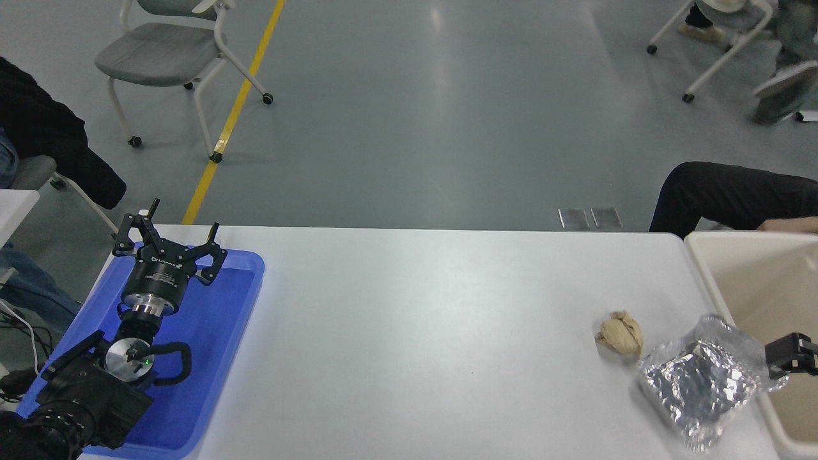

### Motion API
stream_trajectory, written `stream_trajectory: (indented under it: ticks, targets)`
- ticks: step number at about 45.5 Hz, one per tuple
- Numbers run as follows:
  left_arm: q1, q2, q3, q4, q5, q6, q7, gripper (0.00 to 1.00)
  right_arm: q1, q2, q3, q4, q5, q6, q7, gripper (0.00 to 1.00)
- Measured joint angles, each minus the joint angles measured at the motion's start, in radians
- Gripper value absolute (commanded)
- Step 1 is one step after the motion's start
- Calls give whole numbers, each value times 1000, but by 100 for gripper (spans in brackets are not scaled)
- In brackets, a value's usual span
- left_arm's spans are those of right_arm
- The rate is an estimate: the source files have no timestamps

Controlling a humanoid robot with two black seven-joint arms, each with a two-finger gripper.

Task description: Pick up foil plate and place in dustbin

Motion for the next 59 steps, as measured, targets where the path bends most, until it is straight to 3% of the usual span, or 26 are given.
stream_trajectory:
  ticks: [28, 30, 36, 42, 45, 59]
  targets:
    - [-1, 0, 0, 0, 0, 0, 0, 100, -475, 216, 421, -357, 26, -155, -57, 100]
    - [-1, 0, 0, 0, 0, 0, 0, 100, -492, 226, 434, -372, 27, -160, -60, 93]
    - [-1, 0, 0, 0, 0, 0, 0, 100, -524, 244, 456, -397, 28, -171, -64, 53]
    - [-1, 0, 0, 0, 0, 0, 0, 100, -542, 257, 468, -412, 29, -183, -66, 35]
    - [-1, 0, 0, 0, 0, 0, 0, 100, -547, 261, 475, -416, 29, -187, -67, 0]
    - [-1, 0, 0, 0, 0, 0, 0, 100, -552, 269, 508, -416, 25, -196, -68, 0]
